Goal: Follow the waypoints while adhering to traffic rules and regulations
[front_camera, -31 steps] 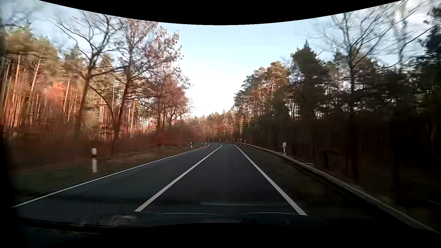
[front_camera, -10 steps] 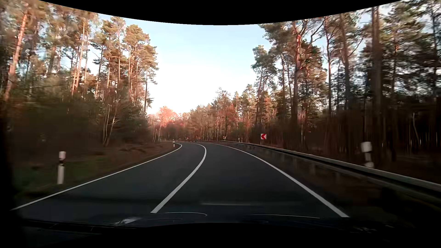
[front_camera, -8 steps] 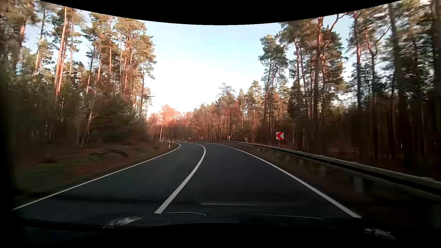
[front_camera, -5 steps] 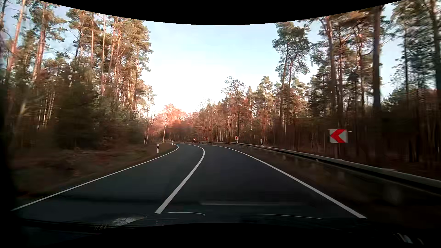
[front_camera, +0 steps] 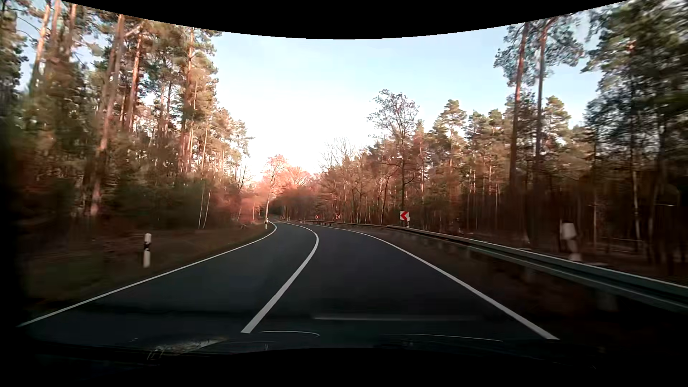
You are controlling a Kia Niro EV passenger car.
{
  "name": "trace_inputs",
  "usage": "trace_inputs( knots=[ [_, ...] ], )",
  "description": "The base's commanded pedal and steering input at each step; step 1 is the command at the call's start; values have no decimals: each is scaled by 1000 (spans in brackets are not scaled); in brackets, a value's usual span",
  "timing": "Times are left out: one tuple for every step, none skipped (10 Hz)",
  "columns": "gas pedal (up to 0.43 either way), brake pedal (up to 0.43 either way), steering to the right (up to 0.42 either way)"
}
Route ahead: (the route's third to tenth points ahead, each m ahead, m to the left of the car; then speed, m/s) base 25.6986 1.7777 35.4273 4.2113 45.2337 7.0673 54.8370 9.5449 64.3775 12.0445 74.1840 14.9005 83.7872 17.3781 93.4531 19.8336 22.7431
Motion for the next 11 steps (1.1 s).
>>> trace_inputs(
  knots=[
    [110,0,-43],
    [110,0,-43],
    [118,0,-44],
    [118,0,-45],
    [118,0,-45],
    [118,0,-45],
    [118,0,-45],
    [118,0,-45],
    [118,0,-45],
    [150,0,-44],
    [169,0,-42]
  ],
)
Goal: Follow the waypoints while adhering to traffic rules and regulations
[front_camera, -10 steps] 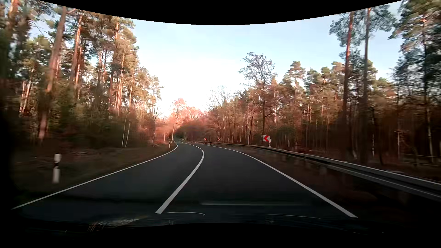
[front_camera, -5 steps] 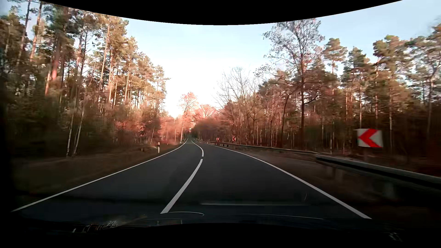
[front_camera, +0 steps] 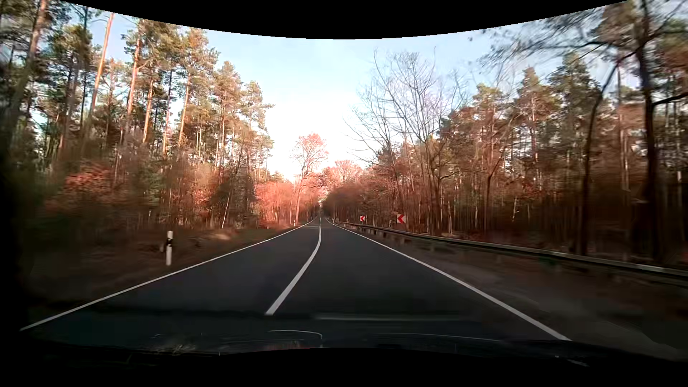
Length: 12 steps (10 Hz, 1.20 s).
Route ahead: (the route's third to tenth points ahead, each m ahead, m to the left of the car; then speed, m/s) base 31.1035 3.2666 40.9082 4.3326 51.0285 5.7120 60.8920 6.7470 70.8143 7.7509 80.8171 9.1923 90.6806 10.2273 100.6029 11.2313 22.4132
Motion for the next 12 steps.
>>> trace_inputs(
  knots=[
    [177,0,-40],
    [177,0,-39],
    [177,0,-37],
    [197,0,-32],
    [220,0,-26],
    [240,0,-22],
    [248,0,-16],
    [260,0,-14],
    [268,0,-12],
    [268,0,-11],
    [287,0,-9],
    [299,0,-7]
  ],
)
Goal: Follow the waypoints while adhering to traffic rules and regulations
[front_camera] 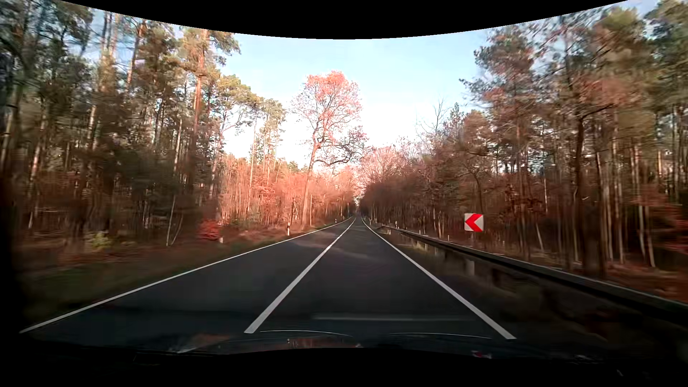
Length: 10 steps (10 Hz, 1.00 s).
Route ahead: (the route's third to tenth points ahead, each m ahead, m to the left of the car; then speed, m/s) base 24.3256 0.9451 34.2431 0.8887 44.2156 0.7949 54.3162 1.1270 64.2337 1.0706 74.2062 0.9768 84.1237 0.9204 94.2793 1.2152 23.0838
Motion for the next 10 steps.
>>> trace_inputs(
  knots=[
    [299,0,-6],
    [299,0,-5],
    [311,0,-5],
    [319,0,-5],
    [319,0,-5],
    [319,0,-4],
    [319,0,-2],
    [319,0,-1],
    [319,0,0],
    [319,0,0]
  ],
)
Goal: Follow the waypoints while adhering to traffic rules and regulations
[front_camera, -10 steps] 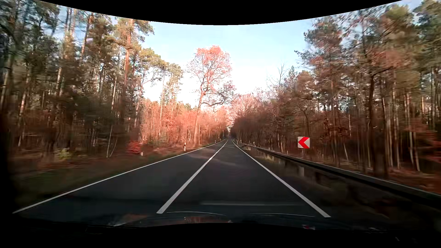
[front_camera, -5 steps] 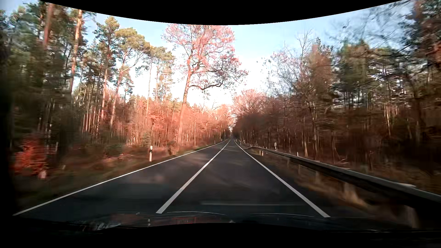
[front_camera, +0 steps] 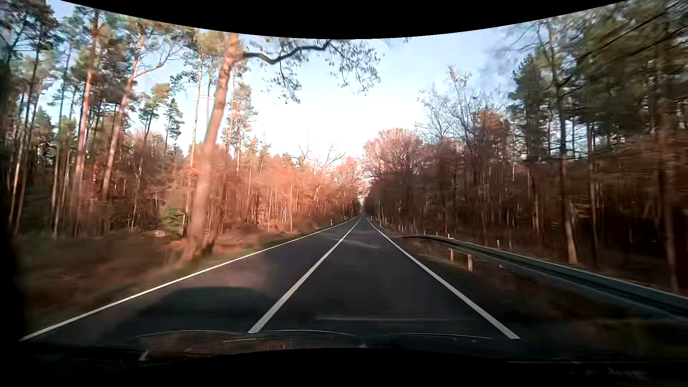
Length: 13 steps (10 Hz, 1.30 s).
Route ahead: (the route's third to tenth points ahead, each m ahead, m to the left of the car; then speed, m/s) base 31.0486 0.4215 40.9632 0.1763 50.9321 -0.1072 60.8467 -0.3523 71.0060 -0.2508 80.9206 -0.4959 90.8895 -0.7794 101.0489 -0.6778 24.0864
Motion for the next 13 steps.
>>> trace_inputs(
  knots=[
    [319,0,1],
    [319,0,3],
    [319,0,3],
    [319,0,3],
    [319,0,3],
    [319,0,2],
    [319,0,1],
    [319,0,1],
    [319,0,0],
    [319,0,-1],
    [311,0,-1],
    [311,0,-1],
    [287,0,-1]
  ],
)
